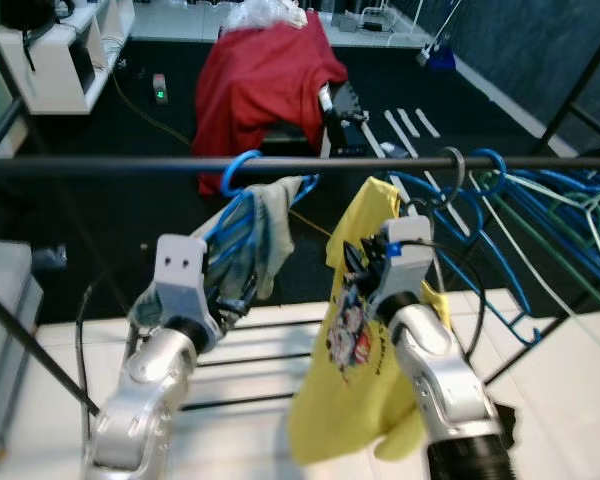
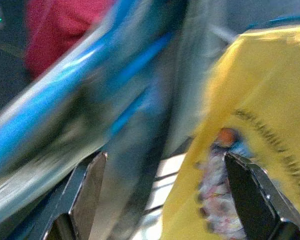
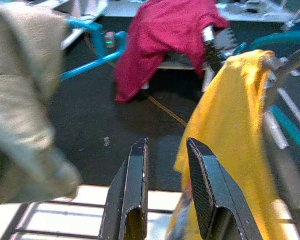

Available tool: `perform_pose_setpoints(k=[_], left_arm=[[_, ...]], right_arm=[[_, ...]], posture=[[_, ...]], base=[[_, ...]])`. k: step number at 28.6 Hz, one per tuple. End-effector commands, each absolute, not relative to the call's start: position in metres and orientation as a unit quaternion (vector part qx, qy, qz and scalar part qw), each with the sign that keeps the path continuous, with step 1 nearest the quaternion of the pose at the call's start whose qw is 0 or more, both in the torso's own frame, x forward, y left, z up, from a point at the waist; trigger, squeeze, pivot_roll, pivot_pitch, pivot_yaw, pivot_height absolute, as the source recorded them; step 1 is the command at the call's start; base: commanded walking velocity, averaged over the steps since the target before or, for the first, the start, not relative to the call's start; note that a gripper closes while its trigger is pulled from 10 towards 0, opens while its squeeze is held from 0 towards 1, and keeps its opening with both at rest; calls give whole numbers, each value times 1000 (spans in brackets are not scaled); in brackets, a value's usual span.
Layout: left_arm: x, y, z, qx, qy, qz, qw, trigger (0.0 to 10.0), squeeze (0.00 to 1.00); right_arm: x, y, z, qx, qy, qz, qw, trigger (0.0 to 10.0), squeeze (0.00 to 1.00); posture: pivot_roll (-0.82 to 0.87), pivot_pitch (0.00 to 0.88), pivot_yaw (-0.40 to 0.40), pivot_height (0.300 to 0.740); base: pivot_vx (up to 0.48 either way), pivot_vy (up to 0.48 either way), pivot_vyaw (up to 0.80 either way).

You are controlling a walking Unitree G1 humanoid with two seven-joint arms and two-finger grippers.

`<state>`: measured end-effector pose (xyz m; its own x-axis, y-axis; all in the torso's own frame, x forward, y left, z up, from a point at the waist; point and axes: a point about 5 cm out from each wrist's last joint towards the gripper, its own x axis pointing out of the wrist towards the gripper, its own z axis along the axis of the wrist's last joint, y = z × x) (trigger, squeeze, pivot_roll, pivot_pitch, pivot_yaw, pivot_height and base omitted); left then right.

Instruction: Hang hanger

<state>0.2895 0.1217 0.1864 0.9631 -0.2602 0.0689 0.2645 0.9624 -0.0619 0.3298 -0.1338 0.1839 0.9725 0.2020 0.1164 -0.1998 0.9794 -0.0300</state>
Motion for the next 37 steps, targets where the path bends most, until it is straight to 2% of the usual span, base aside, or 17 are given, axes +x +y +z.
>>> perform_pose_setpoints(k=[1,12,20,24,37], left_arm=[[287,125,180,-28,-16,-127,991,10000,0],[285,124,179,-16,-15,-134,991,10000,0],[285,123,178,-14,-4,-127,992,10000,0],[289,135,173,-23,10,-85,996,10000,0],[289,140,171,-16,12,-72,997,10000,0]], right_arm=[[327,-131,180,2,-57,107,993,10000,0],[319,-126,175,-1,-50,123,991,10000,0],[316,-124,176,-18,-55,129,990,10000,0],[316,-126,180,-17,-61,123,990,10000,0],[311,-118,193,-31,-94,154,983,10000,0]], posture=[[-62,198,-81,740],[-60,198,-75,740],[-64,202,-75,740],[-65,203,-74,740],[-65,203,-77,740]], base=[[0,0,0],[0,0,0],[0,-458,0],[0,0,0],[0,0,0]])
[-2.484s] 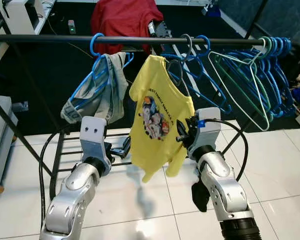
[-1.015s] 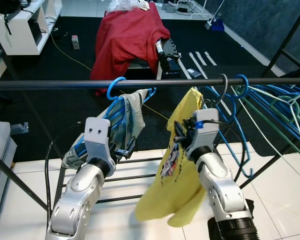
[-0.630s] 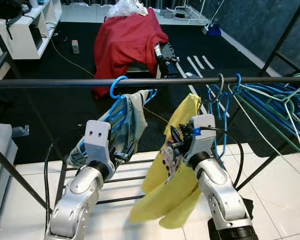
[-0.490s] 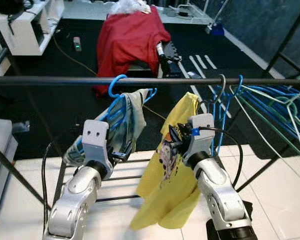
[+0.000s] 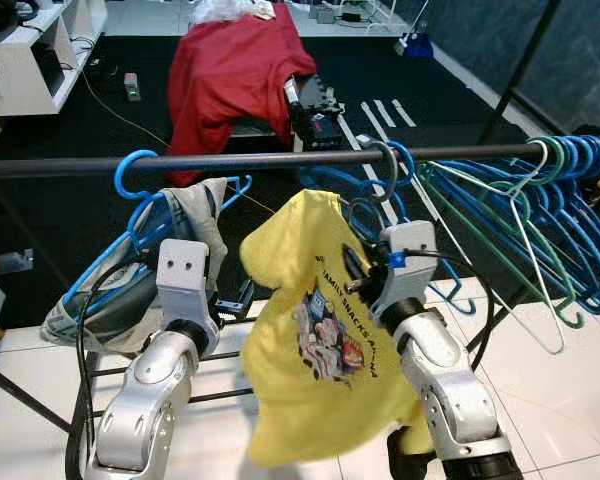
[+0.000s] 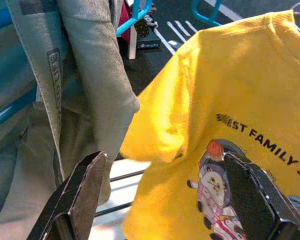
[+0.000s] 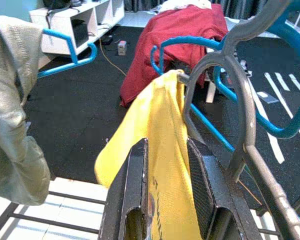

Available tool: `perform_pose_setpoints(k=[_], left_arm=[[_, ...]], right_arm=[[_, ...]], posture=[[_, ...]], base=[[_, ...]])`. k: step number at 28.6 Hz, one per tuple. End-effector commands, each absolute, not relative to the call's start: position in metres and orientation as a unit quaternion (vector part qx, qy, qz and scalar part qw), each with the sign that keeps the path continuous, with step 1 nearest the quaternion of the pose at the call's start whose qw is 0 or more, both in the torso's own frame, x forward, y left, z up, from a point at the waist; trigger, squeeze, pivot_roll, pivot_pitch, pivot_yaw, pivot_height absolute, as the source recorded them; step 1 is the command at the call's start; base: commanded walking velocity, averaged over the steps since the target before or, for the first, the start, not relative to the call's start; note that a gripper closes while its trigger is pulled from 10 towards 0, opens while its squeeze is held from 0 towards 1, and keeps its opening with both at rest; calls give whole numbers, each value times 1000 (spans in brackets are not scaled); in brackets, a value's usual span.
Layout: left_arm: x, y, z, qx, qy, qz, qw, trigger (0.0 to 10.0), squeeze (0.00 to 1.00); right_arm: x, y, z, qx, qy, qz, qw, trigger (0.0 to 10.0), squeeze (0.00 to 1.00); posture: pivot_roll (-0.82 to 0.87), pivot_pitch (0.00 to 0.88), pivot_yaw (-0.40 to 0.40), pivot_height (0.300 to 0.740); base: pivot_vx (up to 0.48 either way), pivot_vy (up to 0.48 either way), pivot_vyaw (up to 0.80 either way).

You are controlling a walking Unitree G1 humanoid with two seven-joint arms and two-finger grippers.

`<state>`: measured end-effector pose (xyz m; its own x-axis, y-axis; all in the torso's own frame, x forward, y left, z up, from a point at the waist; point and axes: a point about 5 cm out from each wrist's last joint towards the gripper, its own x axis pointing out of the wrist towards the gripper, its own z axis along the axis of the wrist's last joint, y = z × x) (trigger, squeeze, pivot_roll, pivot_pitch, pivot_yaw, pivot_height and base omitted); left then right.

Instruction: Hang hanger

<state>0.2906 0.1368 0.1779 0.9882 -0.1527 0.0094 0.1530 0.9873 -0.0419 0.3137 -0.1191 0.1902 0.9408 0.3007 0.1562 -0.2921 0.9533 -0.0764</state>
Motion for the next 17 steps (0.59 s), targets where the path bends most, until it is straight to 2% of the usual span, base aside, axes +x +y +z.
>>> perform_pose_setpoints(k=[1,5,17], left_arm=[[289,140,172,-9,9,-80,997,10000,0],[287,139,174,-7,1,-90,996,10000,0],[290,143,177,3,-4,-96,995,10000,0]], right_arm=[[310,-119,194,-36,-100,153,982,10000,0],[307,-131,206,-41,-140,116,982,10000,0],[309,-146,223,-30,-172,83,981,10000,0]], posture=[[-65,203,-75,740],[-70,194,-72,740],[-64,167,-63,740]], base=[[0,0,0],[0,0,0],[0,0,0]])
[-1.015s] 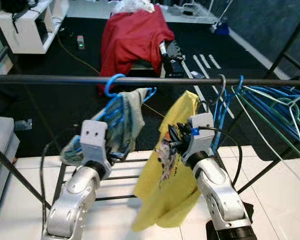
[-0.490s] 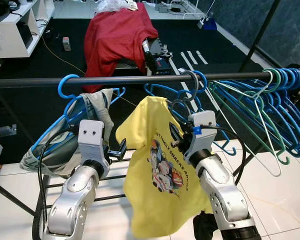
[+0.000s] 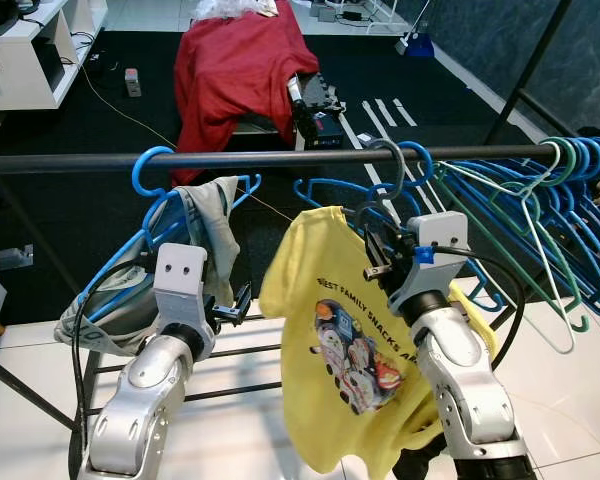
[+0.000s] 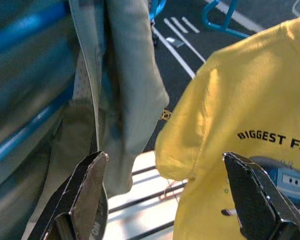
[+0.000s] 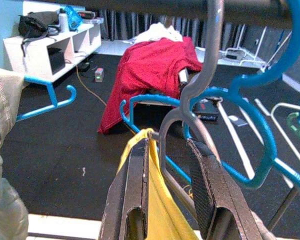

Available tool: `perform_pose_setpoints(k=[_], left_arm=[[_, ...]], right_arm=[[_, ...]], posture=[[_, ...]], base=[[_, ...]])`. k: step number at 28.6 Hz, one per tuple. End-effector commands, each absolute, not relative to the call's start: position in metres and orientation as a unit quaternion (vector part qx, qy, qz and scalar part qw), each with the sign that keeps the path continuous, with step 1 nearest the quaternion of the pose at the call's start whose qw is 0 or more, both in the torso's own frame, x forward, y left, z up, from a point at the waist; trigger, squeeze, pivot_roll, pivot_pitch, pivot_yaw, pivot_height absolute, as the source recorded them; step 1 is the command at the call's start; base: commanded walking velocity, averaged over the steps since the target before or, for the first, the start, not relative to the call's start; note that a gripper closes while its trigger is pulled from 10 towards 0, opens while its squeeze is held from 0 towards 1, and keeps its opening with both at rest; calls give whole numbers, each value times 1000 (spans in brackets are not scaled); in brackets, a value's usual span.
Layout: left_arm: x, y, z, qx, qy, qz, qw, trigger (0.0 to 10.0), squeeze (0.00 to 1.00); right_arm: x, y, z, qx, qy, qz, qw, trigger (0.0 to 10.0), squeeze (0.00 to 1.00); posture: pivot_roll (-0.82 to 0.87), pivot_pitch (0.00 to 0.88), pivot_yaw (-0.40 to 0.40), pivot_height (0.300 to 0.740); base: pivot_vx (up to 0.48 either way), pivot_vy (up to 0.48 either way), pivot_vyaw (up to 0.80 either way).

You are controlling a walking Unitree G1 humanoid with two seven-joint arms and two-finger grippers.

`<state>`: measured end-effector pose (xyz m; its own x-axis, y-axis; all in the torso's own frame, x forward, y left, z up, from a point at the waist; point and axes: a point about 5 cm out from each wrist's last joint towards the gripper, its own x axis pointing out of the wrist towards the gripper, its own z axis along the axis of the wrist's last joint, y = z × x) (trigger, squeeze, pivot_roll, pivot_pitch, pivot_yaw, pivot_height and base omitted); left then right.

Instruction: Hang hanger

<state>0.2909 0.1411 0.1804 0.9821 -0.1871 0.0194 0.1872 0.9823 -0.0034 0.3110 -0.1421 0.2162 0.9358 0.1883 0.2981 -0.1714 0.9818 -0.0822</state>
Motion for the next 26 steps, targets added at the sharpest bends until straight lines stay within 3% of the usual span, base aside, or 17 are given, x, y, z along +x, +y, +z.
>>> perform_pose_setpoints(k=[1,2,3,4,5,11,13,14,19,26], left_arm=[[291,144,178,5,-5,-95,995,10000,0],[291,144,178,5,-5,-96,995,10000,0],[291,144,177,6,-2,-98,995,10000,0],[291,144,177,6,-2,-98,995,10000,0],[290,144,176,7,1,-101,995,10000,0],[291,143,174,15,7,-107,994,10000,0],[291,142,174,18,7,-110,994,10000,0],[291,141,174,16,7,-111,994,10000,0],[289,140,172,15,10,-113,993,10000,0],[290,140,171,14,14,-110,994,10000,0]], right_arm=[[309,-147,224,-31,-171,83,981,10000,0],[309,-147,225,-29,-169,88,981,10000,0],[309,-144,223,-27,-162,105,981,10000,675],[309,-144,223,-27,-162,105,981,10000,675],[309,-139,220,-28,-147,130,980,10000,1000],[310,-130,192,-82,-63,172,980,10000,1000],[311,-132,181,-98,-37,167,980,10000,75],[312,-135,179,-96,-35,159,982,10000,0],[313,-140,178,-94,-43,145,984,10000,0],[306,-132,199,-72,-123,177,974,10000,0]], posture=[[-63,162,-61,740],[-63,164,-61,740],[-65,173,-58,740],[-65,173,-58,740],[-65,169,-55,740],[-63,173,-54,740],[-60,172,-54,740],[-59,174,-54,740],[-59,175,-54,740],[-58,179,-51,740]], base=[[0,0,0],[0,0,0],[0,0,0],[0,0,0],[0,0,0],[0,0,0],[0,0,0],[0,0,0],[0,0,0],[0,0,0]])
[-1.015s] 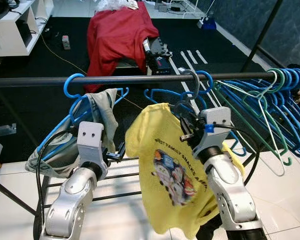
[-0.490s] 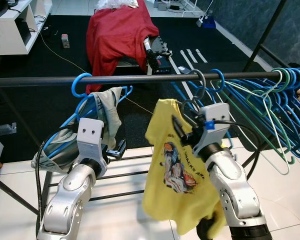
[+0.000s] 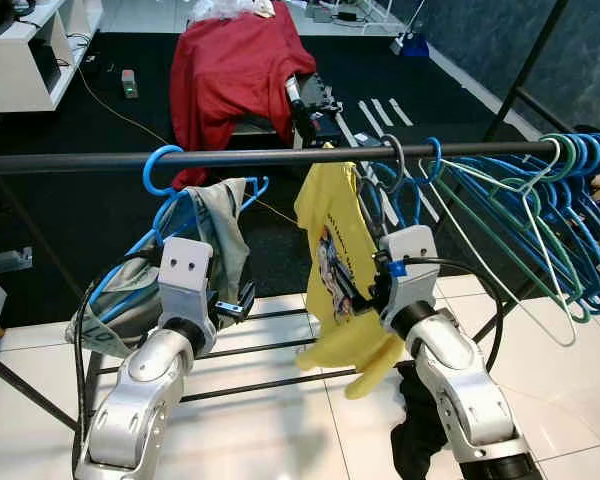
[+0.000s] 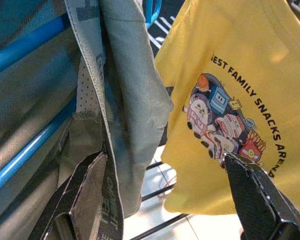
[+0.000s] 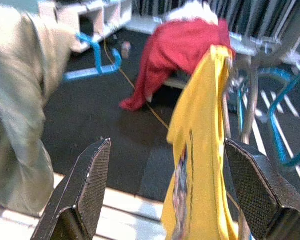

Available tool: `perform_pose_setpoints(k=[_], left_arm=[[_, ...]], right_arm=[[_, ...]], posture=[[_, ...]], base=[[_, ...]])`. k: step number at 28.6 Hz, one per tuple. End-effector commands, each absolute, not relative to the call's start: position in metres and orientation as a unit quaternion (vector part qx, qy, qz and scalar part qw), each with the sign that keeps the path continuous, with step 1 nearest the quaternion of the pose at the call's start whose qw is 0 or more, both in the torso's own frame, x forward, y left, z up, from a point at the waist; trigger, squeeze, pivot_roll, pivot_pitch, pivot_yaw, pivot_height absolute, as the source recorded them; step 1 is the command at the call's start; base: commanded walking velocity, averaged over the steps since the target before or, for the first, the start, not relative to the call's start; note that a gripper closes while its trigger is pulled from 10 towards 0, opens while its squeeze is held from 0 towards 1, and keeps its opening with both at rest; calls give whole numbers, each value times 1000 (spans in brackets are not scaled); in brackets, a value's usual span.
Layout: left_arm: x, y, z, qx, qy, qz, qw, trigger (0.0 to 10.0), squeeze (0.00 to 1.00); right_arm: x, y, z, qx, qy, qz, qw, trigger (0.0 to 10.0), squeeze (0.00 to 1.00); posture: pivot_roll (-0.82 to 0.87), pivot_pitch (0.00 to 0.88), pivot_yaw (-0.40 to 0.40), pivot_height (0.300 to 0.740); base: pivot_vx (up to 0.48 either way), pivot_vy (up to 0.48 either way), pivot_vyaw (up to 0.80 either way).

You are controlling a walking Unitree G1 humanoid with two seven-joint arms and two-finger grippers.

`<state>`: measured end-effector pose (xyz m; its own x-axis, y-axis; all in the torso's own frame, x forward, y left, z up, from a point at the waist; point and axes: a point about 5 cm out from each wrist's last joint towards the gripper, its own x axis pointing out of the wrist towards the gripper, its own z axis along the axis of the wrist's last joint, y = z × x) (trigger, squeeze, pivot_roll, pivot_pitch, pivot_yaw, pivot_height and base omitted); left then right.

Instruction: Hang hanger

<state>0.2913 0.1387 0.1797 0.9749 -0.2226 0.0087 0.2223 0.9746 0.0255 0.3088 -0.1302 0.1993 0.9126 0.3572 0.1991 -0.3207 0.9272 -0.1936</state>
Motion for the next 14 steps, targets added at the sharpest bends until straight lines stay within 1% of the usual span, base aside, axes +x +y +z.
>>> perform_pose_setpoints(k=[1,4,5,8,10,13,14], left_arm=[[290,141,171,15,15,-110,994,10000,0],[291,141,171,15,16,-110,994,10000,0],[291,141,171,15,16,-110,994,10000,0],[291,141,170,13,17,-110,994,10000,0],[290,140,170,11,18,-109,994,10000,0],[290,140,171,8,18,-109,994,10000,0],[290,140,171,8,18,-109,994,10000,0]], right_arm=[[304,-129,199,-79,-126,191,970,10000,0],[303,-125,200,-94,-134,211,964,10000,0],[300,-120,202,-96,-144,236,956,10000,0],[297,-118,206,-102,-162,239,952,10000,0],[295,-118,209,-106,-178,229,951,10000,0],[296,-126,218,-112,-208,169,957,10000,0],[296,-126,218,-112,-208,169,957,10000,0]], posture=[[-60,178,-49,740],[-60,179,-49,740],[-61,179,-49,740],[-61,179,-50,740],[-61,179,-51,740],[-61,181,-50,740],[-61,181,-50,740]], base=[[0,0,0],[0,0,0],[0,0,0],[0,0,0],[0,0,0],[0,0,0],[0,0,0]])
